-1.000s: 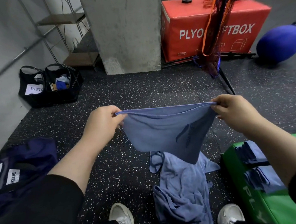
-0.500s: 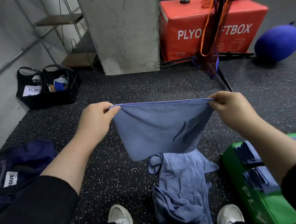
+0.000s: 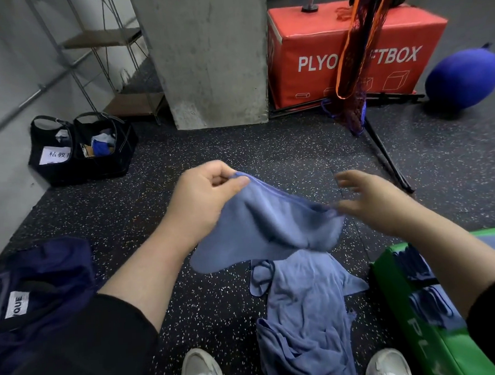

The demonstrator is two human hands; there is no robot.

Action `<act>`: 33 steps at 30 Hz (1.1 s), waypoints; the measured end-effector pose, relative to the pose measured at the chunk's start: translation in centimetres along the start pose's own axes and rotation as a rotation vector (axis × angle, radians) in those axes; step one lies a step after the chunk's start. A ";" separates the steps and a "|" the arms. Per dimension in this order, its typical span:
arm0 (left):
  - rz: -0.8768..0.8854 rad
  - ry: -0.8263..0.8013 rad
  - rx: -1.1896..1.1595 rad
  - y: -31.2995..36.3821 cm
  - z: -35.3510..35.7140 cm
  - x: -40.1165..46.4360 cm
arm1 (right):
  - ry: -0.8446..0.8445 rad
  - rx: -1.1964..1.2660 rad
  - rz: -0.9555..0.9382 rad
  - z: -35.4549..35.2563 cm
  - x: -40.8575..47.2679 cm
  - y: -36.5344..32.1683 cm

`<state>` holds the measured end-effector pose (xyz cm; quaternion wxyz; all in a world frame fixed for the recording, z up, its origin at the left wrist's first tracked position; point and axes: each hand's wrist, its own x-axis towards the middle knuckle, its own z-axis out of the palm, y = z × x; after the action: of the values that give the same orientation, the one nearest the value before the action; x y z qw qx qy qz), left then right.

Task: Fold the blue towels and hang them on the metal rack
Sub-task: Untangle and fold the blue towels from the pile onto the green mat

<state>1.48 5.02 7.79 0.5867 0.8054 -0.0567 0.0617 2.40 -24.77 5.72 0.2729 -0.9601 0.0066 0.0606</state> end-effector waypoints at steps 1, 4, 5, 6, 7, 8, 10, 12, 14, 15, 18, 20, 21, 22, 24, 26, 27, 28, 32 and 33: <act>0.011 -0.051 0.031 0.4 0.7 -0.1 | 0.011 0.020 -0.087 0.2 -0.3 -0.9; 0.097 -0.189 0.205 0.9 2.4 -0.1 | -0.028 0.200 -0.296 1.1 -1.5 -4.4; 0.122 -0.211 0.274 1.0 2.7 -0.1 | -0.059 0.236 -0.329 1.7 -1.8 -5.5; 0.136 -0.216 0.329 1.0 2.9 -0.1 | -0.078 0.251 -0.344 2.2 -2.0 -6.3; 0.140 -0.207 0.360 1.0 3.0 -0.1 | -0.080 0.262 -0.351 2.7 -2.0 -6.9; 0.134 -0.192 0.365 0.9 3.1 -0.1 | -0.067 0.275 -0.354 3.2 -1.9 -7.3; 0.105 -0.151 0.306 0.6 3.0 0.0 | -0.042 0.308 -0.351 3.7 -1.7 -7.8; 0.059 -0.124 0.195 0.5 2.7 0.0 | -0.029 0.341 -0.343 3.9 -1.3 -8.0; 0.013 -0.147 0.087 0.3 2.4 -0.2 | -0.016 0.402 -0.330 3.7 -1.2 -8.3; -0.002 -0.163 0.068 0.2 2.5 -0.3 | -0.038 0.454 -0.325 3.6 -1.1 -8.3; -0.005 -0.172 0.078 0.0 2.8 -0.5 | -0.164 0.514 -0.334 3.5 -0.9 -8.2; 0.001 -0.159 0.044 0.1 3.0 -0.6 | -0.186 0.464 -0.355 3.3 -0.8 -8.0; -0.007 -0.168 0.006 0.3 3.1 -0.7 | -0.167 0.447 -0.359 3.1 -0.7 -7.9; -0.033 -0.197 -0.040 0.2 3.1 -0.8 | -0.135 0.446 -0.363 2.8 -0.7 -7.8; -0.124 -0.327 -0.100 -0.1 3.0 -1.0 | -0.064 0.460 -0.378 2.3 -0.6 -7.6; -0.211 -0.461 -0.015 -0.8 3.0 -1.4 | -0.016 0.461 -0.378 1.8 -0.6 -7.2; -0.226 -0.500 0.106 -1.3 3.0 -1.5 | 0.005 0.455 -0.369 1.5 -0.6 -6.9; -0.228 -0.535 0.252 -1.7 3.0 -1.6 | 0.029 0.441 -0.356 1.2 -0.6 -6.5; -0.229 -0.510 0.637 -2.4 2.6 -1.7 | 0.128 0.408 -0.284 0.4 -0.3 -4.5; -0.216 -0.486 0.634 -2.4 2.4 -1.7 | 0.158 0.399 -0.256 0.3 -0.4 -4.1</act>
<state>0.28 3.55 4.54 0.2821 0.9388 -0.0867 -0.1778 2.20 -21.15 7.60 0.4611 -0.8820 -0.0821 -0.0520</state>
